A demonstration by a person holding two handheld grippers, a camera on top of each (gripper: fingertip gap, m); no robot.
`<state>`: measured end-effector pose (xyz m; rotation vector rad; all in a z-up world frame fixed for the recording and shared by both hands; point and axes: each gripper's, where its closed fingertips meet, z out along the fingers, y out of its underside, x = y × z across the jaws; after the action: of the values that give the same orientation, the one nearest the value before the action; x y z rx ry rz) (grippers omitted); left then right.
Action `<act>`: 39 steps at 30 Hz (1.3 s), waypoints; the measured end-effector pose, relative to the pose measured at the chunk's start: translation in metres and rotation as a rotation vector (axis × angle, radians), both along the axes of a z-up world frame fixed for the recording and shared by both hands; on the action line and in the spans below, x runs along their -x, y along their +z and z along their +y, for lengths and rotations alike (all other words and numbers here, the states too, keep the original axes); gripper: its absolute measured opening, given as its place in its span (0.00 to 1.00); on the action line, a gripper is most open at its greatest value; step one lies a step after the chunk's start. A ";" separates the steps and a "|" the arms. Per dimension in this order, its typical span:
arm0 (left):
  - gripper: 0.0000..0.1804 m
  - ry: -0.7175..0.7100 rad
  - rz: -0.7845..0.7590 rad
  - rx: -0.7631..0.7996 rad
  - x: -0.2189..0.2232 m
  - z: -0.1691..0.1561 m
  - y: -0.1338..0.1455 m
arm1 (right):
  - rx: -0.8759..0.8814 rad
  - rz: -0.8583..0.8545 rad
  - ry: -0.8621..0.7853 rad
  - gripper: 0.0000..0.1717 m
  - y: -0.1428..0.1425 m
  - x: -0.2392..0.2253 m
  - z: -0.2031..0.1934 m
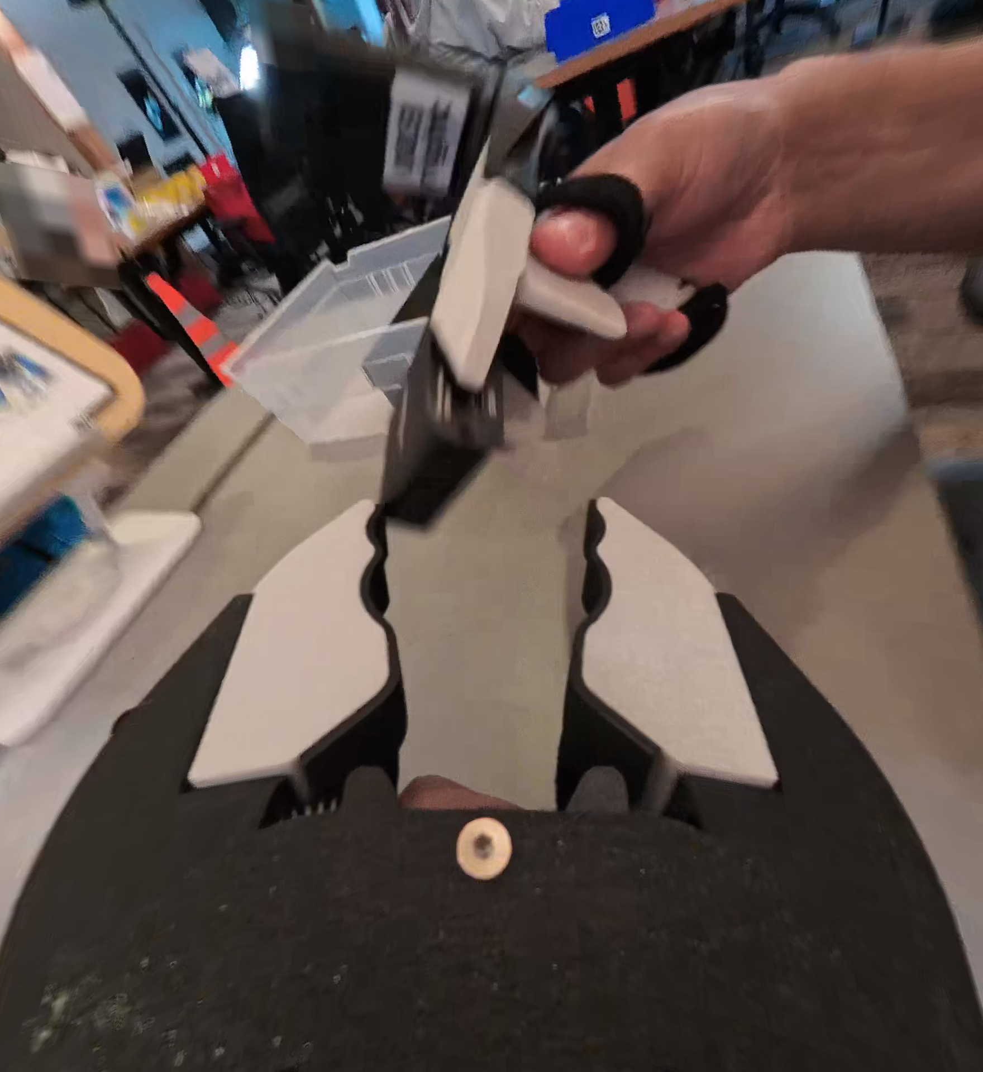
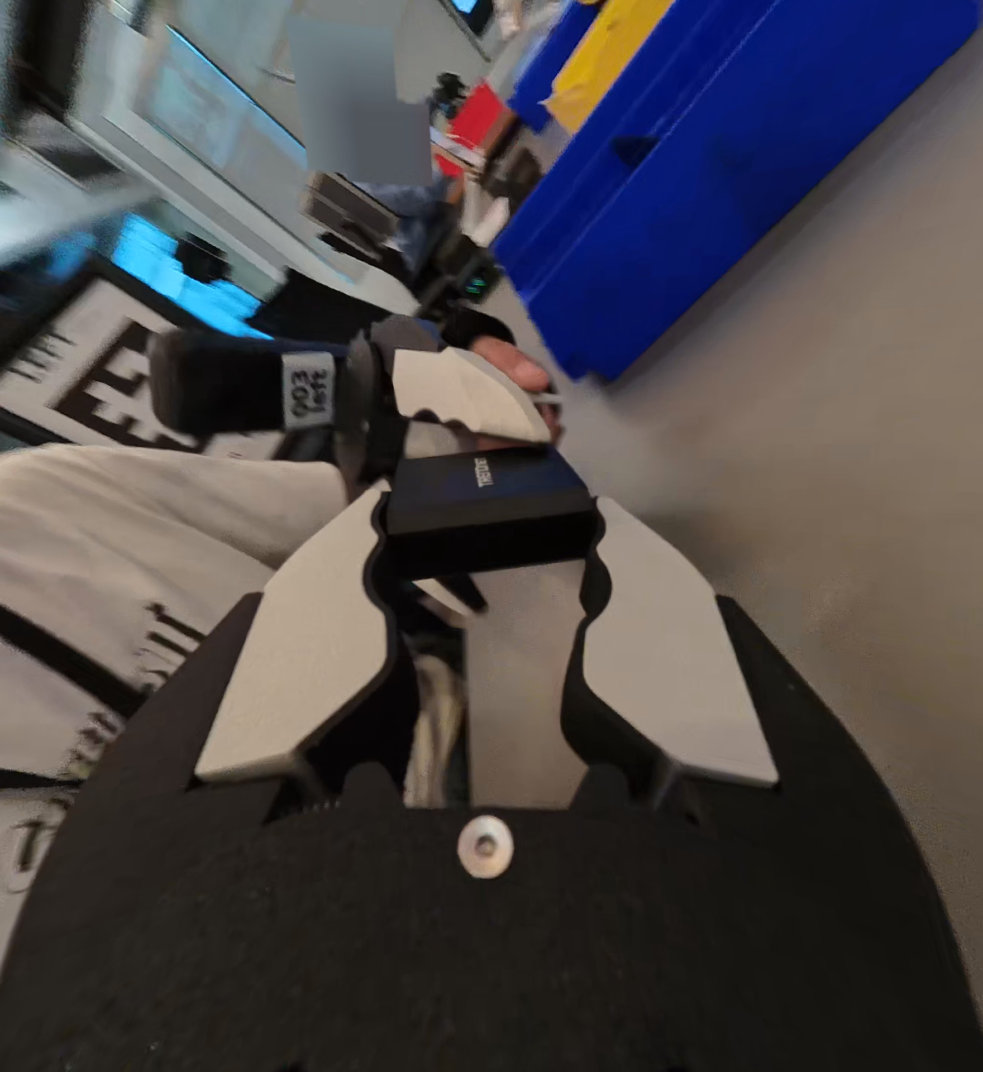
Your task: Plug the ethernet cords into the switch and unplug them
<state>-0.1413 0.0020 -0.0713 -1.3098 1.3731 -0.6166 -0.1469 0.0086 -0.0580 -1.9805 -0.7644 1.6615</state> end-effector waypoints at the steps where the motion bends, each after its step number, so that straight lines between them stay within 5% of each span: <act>1: 0.33 -0.006 -0.017 0.114 0.006 -0.006 -0.003 | -0.076 -0.063 -0.040 0.35 0.005 -0.012 0.006; 4: 0.36 0.050 -0.091 0.358 0.026 -0.019 -0.011 | -0.328 -0.283 -0.206 0.35 0.036 -0.066 0.039; 9: 0.34 0.237 -0.118 0.416 0.057 -0.029 -0.022 | -0.704 -0.823 -0.563 0.35 0.073 -0.203 0.128; 12: 0.32 0.295 -0.094 0.370 0.070 -0.035 -0.025 | -0.779 -0.979 -0.476 0.35 0.060 -0.248 0.178; 15: 0.30 0.325 -0.080 0.360 0.078 -0.043 -0.030 | -0.602 -1.200 -0.325 0.35 0.000 -0.289 0.222; 19: 0.29 0.340 -0.093 0.357 0.082 -0.052 -0.026 | -0.307 -1.263 -0.219 0.35 -0.070 -0.311 0.248; 22: 0.30 0.509 0.005 0.361 0.097 -0.039 -0.044 | -0.111 -1.285 -0.222 0.35 -0.096 -0.316 0.252; 27: 0.35 0.599 0.067 0.520 0.106 -0.039 -0.071 | -0.034 -1.426 -0.130 0.35 -0.116 -0.318 0.241; 32: 0.34 0.556 -0.090 0.731 0.102 -0.033 -0.057 | -0.084 -1.489 -0.126 0.36 -0.122 -0.314 0.239; 34: 0.33 0.528 -0.145 0.818 0.105 -0.032 -0.053 | -0.141 -1.564 -0.108 0.50 -0.123 -0.321 0.239; 39: 0.34 0.638 -0.159 0.857 0.143 -0.024 -0.059 | -0.241 -1.457 -0.411 0.51 -0.062 -0.325 0.238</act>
<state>-0.2846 -0.0216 -0.1299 -2.1885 0.4674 -0.8642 0.1781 0.2465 -0.1201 -2.6749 -0.7886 -0.3151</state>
